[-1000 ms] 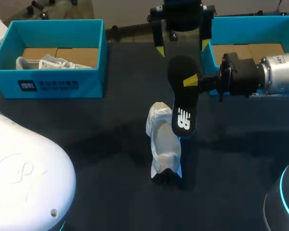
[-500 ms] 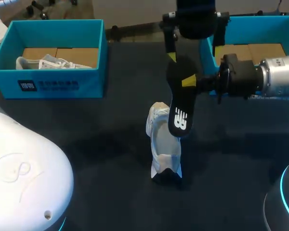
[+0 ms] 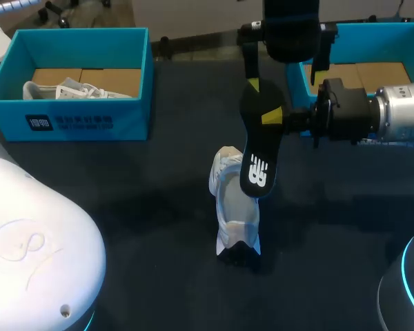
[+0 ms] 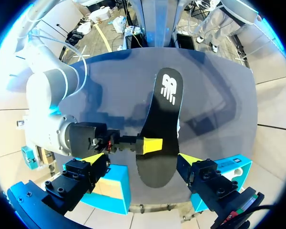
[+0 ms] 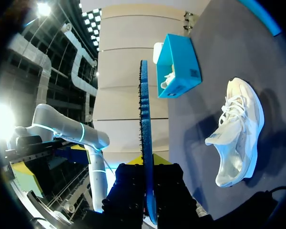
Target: Take the shoe out of the shoebox, open the shoe tongue, remove and reinsert the insole, then place the shoe into the shoebox
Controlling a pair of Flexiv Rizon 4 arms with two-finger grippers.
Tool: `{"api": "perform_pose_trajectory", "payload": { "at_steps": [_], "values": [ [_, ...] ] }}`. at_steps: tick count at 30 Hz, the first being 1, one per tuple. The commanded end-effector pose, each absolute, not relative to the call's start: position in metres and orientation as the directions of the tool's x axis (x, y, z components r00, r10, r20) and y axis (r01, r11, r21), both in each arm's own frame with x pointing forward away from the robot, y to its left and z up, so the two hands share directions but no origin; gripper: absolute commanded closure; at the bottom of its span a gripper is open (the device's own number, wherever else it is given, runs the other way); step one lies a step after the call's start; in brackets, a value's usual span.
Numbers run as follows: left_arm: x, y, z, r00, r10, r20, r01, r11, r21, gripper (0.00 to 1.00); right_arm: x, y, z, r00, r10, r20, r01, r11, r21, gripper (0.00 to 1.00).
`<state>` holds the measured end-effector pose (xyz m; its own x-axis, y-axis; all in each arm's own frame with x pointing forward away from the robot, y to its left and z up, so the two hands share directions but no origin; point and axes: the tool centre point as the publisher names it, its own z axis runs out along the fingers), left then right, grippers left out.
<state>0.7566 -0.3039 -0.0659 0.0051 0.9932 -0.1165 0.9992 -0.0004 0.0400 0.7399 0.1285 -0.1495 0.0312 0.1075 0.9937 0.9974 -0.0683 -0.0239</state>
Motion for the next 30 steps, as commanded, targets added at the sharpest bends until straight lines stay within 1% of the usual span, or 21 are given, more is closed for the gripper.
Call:
{"api": "perform_pose_trajectory", "payload": {
  "at_steps": [1,7,19,21,25,30],
  "values": [
    [0.756,-0.312,-0.062,0.012,0.994,-0.108,0.999,-0.008,0.037,0.00,0.736,0.128,-0.149,0.030,0.107,0.994,0.996,-0.081,-0.022,1.00],
    [0.754,-0.314,-0.053,0.034,0.992,-0.120,0.998,-0.028,0.051,0.00,0.739,0.127,-0.153,0.035,0.103,0.994,0.996,-0.085,-0.027,1.00],
    [0.756,-0.309,-0.053,0.019,0.990,-0.139,0.999,-0.013,0.044,0.00,0.741,0.126,-0.154,0.043,0.099,0.994,0.996,-0.080,-0.035,1.00],
    [0.756,-0.307,-0.053,0.015,0.987,-0.158,0.999,-0.009,0.042,0.00,0.741,0.126,-0.153,0.044,0.099,0.994,0.996,-0.080,-0.036,1.00],
    [0.756,-0.302,-0.052,0.048,0.980,-0.192,0.998,-0.040,0.048,0.00,0.738,0.123,-0.152,0.043,0.102,0.994,0.996,-0.082,-0.035,1.00],
    [0.756,-0.294,-0.052,0.046,0.973,-0.228,0.998,-0.035,0.054,0.00,0.736,0.119,-0.152,0.050,0.103,0.993,0.995,-0.095,-0.041,1.00]
  ]
}}
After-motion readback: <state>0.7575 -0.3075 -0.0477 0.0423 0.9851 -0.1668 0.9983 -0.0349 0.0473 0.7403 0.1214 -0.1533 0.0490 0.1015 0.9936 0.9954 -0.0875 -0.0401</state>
